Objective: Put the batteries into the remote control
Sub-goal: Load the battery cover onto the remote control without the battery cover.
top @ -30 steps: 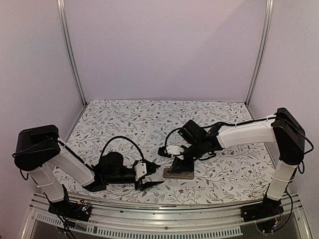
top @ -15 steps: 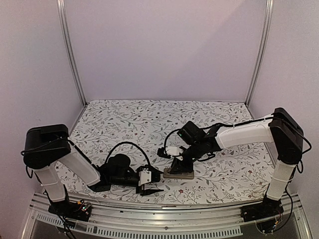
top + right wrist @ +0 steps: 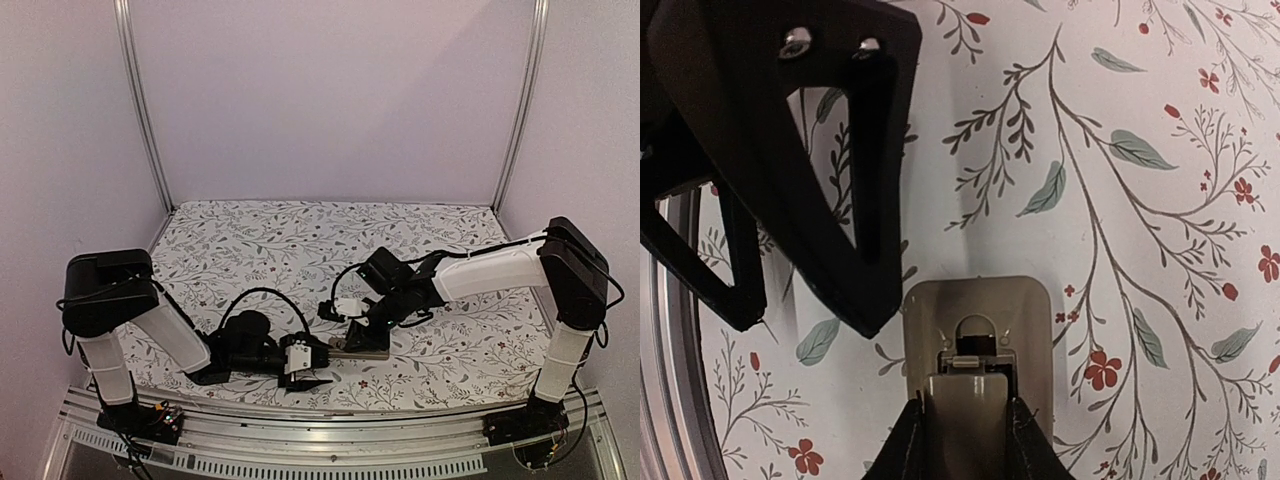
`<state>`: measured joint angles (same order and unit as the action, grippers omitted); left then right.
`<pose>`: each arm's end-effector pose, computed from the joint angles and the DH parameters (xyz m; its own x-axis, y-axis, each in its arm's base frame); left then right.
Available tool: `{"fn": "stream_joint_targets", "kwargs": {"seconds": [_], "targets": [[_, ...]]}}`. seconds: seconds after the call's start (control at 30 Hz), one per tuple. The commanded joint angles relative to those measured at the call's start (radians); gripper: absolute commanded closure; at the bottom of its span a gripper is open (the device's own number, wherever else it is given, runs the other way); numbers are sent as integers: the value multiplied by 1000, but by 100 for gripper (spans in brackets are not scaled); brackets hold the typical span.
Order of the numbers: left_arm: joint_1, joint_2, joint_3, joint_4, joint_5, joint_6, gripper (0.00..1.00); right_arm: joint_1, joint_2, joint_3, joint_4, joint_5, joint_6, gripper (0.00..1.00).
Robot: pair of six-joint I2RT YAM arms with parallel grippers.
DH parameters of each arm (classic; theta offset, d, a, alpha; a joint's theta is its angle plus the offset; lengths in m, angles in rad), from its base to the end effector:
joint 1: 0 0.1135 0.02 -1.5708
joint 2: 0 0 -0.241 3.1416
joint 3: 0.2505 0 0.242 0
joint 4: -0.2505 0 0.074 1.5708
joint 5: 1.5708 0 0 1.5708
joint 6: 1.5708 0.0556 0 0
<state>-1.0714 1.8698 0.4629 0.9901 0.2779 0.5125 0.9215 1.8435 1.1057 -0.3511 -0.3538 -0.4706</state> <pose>0.1327 -0.2750 0.0707 0.3039 0.4276 -0.8514 0.9355 0.0352 0.3516 0.2006 0.2962 0.1205 -0.0947 -0.8283 -0.5523 -0.9954 0.0715 0.0635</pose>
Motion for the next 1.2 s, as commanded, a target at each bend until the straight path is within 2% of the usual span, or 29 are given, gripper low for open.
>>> {"fn": "stream_joint_targets", "kwargs": {"seconds": [0.0, 1.17], "targets": [[-4, 31, 24, 20, -15, 38, 29, -3, 23, 8, 7, 2, 4, 91], [-5, 29, 18, 15, -41, 31, 29, -24, 11, 11, 46, -64, 41, 92]]}}
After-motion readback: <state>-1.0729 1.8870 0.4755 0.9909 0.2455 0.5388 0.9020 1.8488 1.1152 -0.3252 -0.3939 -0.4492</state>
